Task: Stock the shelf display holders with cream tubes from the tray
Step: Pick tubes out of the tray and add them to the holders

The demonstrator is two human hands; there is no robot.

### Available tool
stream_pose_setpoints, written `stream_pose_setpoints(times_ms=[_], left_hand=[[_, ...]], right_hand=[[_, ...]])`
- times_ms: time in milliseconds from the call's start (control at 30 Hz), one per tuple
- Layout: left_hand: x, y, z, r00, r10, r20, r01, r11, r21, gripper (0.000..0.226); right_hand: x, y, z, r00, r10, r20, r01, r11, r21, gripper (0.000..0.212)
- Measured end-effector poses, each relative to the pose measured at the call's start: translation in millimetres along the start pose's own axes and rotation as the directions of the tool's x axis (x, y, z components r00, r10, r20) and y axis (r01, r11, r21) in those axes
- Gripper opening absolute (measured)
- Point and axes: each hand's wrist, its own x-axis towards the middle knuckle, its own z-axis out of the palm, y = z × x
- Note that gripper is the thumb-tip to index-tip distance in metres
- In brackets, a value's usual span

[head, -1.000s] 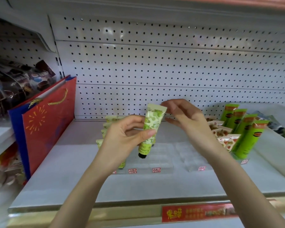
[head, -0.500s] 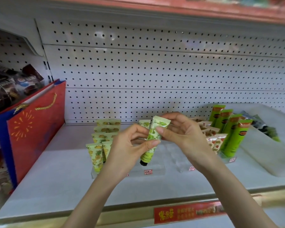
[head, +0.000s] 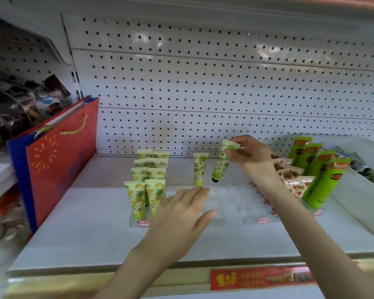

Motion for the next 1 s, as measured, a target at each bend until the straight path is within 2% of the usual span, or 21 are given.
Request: stream_pose_setpoints(times_ms=[200, 433, 1000], left_hand=[[-8.3, -3.0, 28.5, 0.998, 0.065, -0.014, -0.063, 0.992, 0.112, 0.048], [-12.0, -7.3, 35.2, 0.999, 0.032, 0.043, -0.039, 0.983, 0.178, 0.051], [-12.8, -6.8, 35.0, 0.999, 0.018, 0.051, -0.025, 0.990, 0.139, 0.052]], right_hand=[[25.3, 20.5, 14.7, 0.998, -0.026, 0.056, 0.033, 0.991, -0.129, 0.016], [29.1, 32.6, 18.3, 0.993, -0.005, 0.119, 0.028, 0.982, -0.185, 0.015], [26.4, 52.1, 19.7, 0.984, 0.038, 0.173, 0.002, 0.975, -0.224, 0.019]])
